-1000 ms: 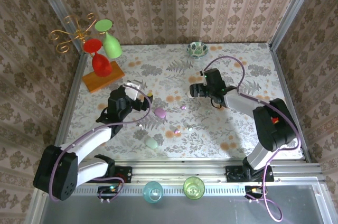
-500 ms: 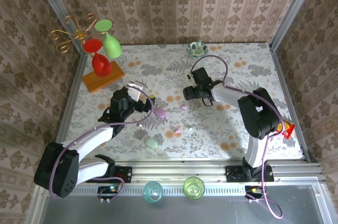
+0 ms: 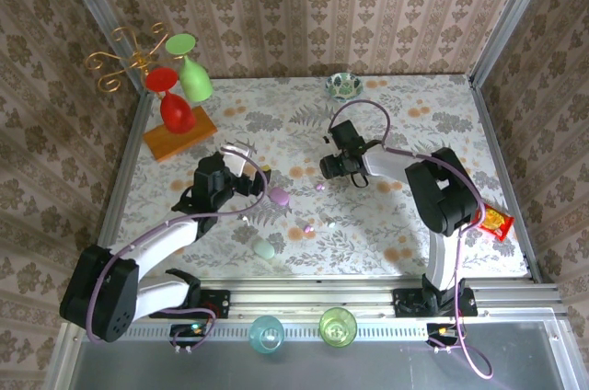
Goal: Insert the wireless bluetooth earbuds into the charging case
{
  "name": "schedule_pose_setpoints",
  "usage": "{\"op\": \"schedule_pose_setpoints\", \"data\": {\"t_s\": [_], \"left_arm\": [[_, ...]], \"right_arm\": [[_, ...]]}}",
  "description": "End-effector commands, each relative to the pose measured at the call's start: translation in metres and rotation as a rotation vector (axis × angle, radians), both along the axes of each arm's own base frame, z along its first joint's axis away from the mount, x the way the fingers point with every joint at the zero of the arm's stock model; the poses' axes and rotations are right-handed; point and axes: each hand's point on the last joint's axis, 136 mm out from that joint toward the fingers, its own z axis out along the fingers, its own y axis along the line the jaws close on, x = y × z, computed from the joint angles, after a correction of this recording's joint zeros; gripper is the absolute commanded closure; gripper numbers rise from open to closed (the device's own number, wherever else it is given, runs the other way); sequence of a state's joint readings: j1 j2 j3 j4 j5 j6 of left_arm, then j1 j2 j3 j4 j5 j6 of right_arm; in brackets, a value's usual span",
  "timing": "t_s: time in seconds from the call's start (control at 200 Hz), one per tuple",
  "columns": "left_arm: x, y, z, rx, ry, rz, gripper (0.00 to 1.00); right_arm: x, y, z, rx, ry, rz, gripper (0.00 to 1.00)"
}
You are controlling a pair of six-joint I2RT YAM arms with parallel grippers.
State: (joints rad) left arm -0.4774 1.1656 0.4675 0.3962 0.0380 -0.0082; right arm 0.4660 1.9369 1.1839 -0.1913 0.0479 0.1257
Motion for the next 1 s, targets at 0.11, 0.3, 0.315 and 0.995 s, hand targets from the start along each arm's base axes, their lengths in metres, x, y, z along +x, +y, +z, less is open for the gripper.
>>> {"op": "schedule_pose_setpoints", "data": {"t_s": [0.11, 0.3, 0.315, 0.995], "left_arm": [[0.006, -0.004, 0.012, -0.035, -0.022, 0.006, 0.00], [0.007, -0.005, 0.012, -0.043, -0.020, 0.007, 0.00], [0.007, -0.005, 0.012, -0.044, -0.019, 0.007, 0.00], [0.009, -0.008, 0.020, -0.090, 0.007, 0.018, 0.00]], "right_arm": [[0.004, 0.001, -0.006, -0.039, 0.013, 0.010, 0.40], [0.006, 0.000, -0.010, -0.057, 0.019, 0.010, 0.43], [0.007, 0.000, -0.011, -0.059, 0.020, 0.011, 0.43], [-0.003, 0.006, 0.021, 0.012, -0.060, 0.067, 0.55]]}}
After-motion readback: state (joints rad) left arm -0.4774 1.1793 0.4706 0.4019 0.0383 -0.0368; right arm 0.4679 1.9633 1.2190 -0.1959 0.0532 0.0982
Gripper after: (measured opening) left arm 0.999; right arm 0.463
